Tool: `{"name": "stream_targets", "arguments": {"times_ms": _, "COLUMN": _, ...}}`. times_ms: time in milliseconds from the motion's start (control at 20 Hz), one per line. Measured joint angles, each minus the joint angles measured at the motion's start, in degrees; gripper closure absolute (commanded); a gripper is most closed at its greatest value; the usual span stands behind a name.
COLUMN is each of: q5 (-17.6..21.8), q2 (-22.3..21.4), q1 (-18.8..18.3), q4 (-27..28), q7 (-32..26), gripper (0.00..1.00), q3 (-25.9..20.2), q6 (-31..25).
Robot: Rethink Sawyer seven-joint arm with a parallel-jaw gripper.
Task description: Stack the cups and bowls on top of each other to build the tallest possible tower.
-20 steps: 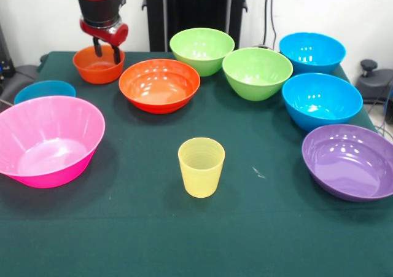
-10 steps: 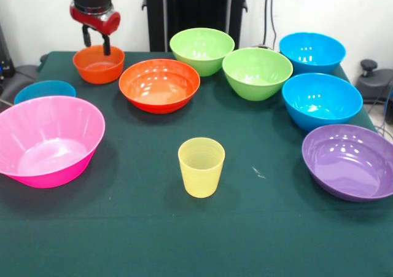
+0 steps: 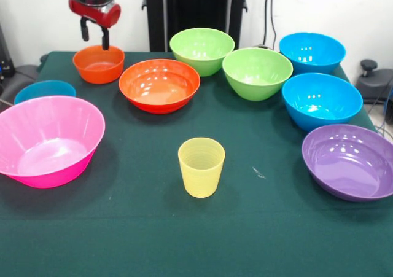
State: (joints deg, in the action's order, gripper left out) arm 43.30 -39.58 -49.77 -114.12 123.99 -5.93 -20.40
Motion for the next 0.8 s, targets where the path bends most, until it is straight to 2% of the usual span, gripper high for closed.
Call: {"name": "stream_targets", "arguments": {"times_ms": 800, "q5": 0.02, "q2": -0.38, "q1": -5.38, "q4": -1.88, "q7": -0.01, "gripper": 0.00, "q3": -5.98, "q6": -4.60}}
